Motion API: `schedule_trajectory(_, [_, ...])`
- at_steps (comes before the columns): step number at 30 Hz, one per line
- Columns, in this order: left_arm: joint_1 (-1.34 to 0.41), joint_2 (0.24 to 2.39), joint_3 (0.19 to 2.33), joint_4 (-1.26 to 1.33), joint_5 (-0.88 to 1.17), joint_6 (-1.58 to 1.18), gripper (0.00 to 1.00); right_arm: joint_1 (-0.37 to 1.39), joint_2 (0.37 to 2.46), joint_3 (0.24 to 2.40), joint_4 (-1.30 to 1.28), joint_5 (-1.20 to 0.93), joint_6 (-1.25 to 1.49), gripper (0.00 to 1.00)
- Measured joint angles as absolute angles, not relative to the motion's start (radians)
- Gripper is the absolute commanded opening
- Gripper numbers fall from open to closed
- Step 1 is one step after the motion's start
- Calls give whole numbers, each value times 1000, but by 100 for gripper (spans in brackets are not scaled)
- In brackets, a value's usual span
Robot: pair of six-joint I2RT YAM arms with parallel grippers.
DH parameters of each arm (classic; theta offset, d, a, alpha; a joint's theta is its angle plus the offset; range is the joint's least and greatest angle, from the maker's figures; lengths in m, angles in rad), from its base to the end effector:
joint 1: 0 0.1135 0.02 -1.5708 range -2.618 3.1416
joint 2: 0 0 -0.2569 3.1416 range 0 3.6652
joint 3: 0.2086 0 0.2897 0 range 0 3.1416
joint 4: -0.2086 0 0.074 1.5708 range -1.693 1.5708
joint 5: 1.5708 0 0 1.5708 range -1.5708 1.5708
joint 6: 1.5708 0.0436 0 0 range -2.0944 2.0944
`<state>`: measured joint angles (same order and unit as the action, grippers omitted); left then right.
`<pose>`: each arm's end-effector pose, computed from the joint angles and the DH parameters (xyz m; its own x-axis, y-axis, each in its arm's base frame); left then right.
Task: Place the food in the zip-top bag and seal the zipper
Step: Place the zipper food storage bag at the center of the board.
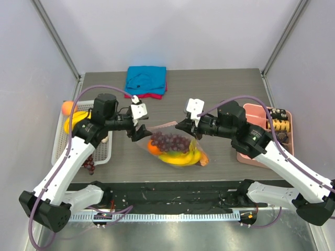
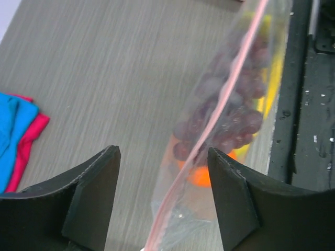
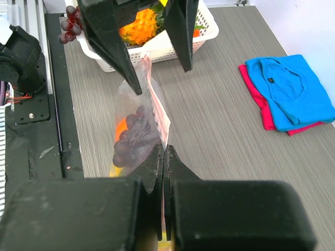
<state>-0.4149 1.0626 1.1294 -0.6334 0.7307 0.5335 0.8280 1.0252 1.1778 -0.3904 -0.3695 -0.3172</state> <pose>0.2295 -0.1329 0.3596 -0.0082 0.4175 -0.9087 0.9520 0.2813 0.1206 0.1704 0.2089 0.4085 0.1369 -0.2809 -0.9499 -0.9278 0.2995 -0.2223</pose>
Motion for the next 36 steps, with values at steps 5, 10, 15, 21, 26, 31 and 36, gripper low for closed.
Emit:
schedule_trajectory(5, [-484, 1108, 1143, -664, 756, 516, 0, 828, 1025, 1175, -377, -358, -314, 1])
schedule_trajectory(10, [-494, 1194, 1209, -699, 738, 449, 0, 827, 1025, 1150, -342, -316, -302, 20])
schedule_trajectory(15, [-481, 1264, 1309, -707, 659, 375, 0, 827, 1016, 1129, -303, -252, -233, 79])
schedule_trajectory(21, [-467, 1475, 1591, -739, 540, 397, 0, 827, 987, 1129, -274, -111, -179, 100])
schedule_trajectory(26, [-455, 1610, 1717, -738, 461, 453, 0, 827, 977, 1132, -257, 9, -177, 100])
schedule_trajectory(31, [-459, 1630, 1678, -737, 432, 472, 0, 827, 962, 1135, -254, 76, -178, 100])
schedule_trajectory(36, [-519, 1548, 1472, -719, 438, 444, 0, 822, 945, 1135, -253, 113, -179, 99])
